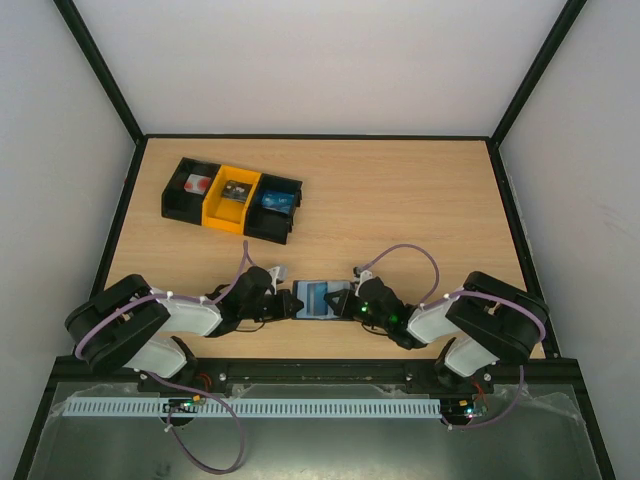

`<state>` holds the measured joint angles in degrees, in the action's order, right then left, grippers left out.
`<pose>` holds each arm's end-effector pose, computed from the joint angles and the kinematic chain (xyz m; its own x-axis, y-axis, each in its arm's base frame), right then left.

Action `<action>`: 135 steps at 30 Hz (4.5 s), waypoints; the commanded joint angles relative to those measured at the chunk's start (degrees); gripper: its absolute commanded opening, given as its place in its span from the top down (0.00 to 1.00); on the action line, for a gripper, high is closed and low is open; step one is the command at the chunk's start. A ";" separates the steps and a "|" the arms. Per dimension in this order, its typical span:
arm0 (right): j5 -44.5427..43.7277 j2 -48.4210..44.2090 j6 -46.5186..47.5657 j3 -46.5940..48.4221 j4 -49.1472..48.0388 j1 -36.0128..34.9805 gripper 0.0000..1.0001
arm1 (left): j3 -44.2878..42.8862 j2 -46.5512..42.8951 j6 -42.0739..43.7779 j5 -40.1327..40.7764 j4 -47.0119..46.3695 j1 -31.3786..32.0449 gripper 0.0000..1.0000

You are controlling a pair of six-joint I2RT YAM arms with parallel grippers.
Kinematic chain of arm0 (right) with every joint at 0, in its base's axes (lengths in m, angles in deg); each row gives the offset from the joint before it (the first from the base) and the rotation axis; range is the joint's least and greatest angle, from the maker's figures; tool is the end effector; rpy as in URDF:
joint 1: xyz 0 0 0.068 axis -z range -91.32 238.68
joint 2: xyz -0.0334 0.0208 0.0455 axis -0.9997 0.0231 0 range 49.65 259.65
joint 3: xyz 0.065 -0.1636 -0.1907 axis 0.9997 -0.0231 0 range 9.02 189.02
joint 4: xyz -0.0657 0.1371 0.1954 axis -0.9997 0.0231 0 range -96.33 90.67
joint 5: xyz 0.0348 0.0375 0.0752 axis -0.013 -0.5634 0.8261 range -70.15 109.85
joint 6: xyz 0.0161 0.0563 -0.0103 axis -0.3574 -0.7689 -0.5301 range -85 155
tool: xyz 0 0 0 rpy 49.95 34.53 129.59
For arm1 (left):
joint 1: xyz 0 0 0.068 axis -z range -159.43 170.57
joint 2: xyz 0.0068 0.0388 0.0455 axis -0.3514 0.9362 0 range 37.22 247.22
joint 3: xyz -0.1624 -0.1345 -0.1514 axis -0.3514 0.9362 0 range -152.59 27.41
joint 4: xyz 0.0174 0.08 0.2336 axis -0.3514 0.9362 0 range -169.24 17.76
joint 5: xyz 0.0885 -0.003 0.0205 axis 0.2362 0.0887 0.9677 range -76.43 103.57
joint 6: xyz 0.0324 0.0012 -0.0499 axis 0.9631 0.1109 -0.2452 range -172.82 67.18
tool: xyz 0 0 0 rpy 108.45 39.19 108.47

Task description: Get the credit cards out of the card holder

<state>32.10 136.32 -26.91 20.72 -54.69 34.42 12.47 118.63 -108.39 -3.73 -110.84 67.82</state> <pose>0.1253 0.1901 0.1045 -0.9207 0.1967 -0.3371 -0.1947 0.5170 0.8336 0.1427 -0.1735 0.1078 -0.9343 -0.1494 -0.3237 0.1700 0.6114 -0.7729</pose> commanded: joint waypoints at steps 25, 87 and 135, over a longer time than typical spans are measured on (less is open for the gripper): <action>0.59 -2.73 -5.19 -1.98 -0.94 1.04 0.98 | 1.46 -0.06 -0.14 1.30 2.19 0.10 0.97; 7.41 3.25 -9.17 -3.89 -11.43 3.10 0.90 | 5.69 -3.07 -5.19 0.98 -1.79 0.15 0.97; 6.59 8.03 -9.33 -6.08 -16.11 3.03 0.98 | 7.01 -4.37 -5.18 2.06 -2.05 0.30 0.97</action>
<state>41.11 146.84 -37.86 15.85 -75.61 37.30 17.93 114.84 -113.92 -2.86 -114.84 67.86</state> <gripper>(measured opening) 0.022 0.030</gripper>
